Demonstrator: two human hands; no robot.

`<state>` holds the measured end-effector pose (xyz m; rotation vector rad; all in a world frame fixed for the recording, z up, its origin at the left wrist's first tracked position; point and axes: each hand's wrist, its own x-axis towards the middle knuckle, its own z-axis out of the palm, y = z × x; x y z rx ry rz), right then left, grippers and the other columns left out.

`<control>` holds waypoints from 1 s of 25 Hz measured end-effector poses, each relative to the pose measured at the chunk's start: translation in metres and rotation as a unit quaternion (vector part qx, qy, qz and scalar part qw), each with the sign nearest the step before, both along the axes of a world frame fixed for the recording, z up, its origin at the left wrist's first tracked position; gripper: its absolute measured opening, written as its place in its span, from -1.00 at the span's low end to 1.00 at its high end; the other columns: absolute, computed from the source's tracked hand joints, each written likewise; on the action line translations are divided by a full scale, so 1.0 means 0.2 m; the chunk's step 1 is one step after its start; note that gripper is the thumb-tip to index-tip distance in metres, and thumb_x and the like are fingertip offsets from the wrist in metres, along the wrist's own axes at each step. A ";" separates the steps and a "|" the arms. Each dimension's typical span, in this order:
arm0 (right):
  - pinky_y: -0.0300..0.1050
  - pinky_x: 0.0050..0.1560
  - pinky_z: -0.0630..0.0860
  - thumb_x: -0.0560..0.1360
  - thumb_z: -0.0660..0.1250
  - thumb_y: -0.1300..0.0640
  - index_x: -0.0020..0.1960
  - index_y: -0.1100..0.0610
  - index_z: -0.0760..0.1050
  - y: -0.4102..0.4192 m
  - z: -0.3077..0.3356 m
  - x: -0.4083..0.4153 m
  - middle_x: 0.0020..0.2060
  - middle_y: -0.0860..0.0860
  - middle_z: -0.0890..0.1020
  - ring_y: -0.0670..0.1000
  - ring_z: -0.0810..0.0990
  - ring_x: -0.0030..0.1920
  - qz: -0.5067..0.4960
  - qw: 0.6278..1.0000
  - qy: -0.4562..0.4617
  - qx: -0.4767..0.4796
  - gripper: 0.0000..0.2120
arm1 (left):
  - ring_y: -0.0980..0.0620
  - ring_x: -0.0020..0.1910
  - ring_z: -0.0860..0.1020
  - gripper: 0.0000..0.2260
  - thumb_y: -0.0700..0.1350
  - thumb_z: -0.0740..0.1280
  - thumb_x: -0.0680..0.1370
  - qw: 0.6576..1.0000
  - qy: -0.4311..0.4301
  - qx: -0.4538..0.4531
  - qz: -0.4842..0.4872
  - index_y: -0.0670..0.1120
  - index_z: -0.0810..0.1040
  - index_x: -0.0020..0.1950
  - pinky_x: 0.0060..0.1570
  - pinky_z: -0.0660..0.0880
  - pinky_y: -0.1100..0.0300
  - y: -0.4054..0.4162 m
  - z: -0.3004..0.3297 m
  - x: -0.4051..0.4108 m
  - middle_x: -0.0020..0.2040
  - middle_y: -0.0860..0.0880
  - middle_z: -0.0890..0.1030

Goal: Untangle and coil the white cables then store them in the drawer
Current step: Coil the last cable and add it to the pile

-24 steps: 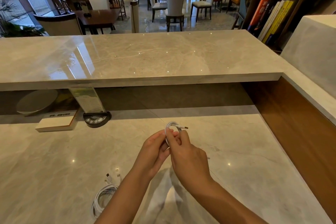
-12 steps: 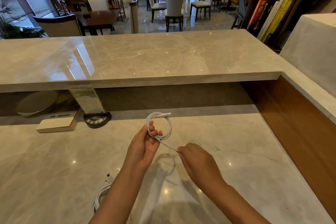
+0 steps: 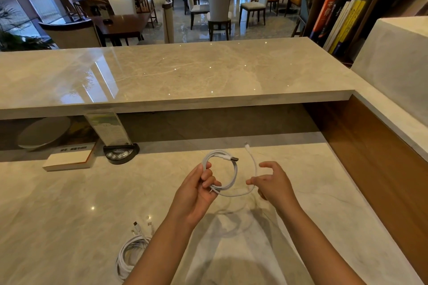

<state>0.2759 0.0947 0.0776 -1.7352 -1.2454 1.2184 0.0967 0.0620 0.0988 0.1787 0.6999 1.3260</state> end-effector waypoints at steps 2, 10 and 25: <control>-0.22 -0.51 0.36 0.41 0.30 0.34 -0.02 0.11 0.50 0.00 0.01 -0.01 -0.25 0.07 0.70 -0.07 0.41 -0.56 0.039 0.999 0.028 0.006 -0.80 | 0.15 -0.55 0.30 -0.79 -0.17 0.09 0.61 1.000 0.007 -0.009 -0.001 -0.16 0.47 -0.12 -0.24 0.28 0.27 0.00 0.00 0.00 -0.47 0.02 0.36; -0.11 -0.31 0.49 0.47 0.20 0.38 -0.10 -0.04 0.46 -0.08 -0.01 -0.10 -0.30 -0.02 0.64 -0.07 0.54 -0.39 0.161 0.975 0.048 0.143 -0.69 | 0.15 -0.59 0.29 -0.79 -0.18 0.09 0.61 0.998 0.000 -0.061 -0.022 -0.20 0.45 -0.12 -0.31 0.29 0.30 0.01 -0.04 0.00 -0.51 0.01 0.36; -0.45 -0.20 0.42 0.49 0.29 0.09 -0.14 -0.05 0.58 -0.16 0.02 -0.10 -0.06 -0.18 0.54 -0.24 0.49 -0.23 -0.009 0.935 0.025 0.355 -0.89 | 0.13 -0.62 0.29 -0.78 -0.19 0.09 0.62 0.994 -0.025 -0.108 -0.020 -0.22 0.46 -0.14 -0.33 0.35 0.28 0.01 -0.06 0.03 -0.52 0.00 0.36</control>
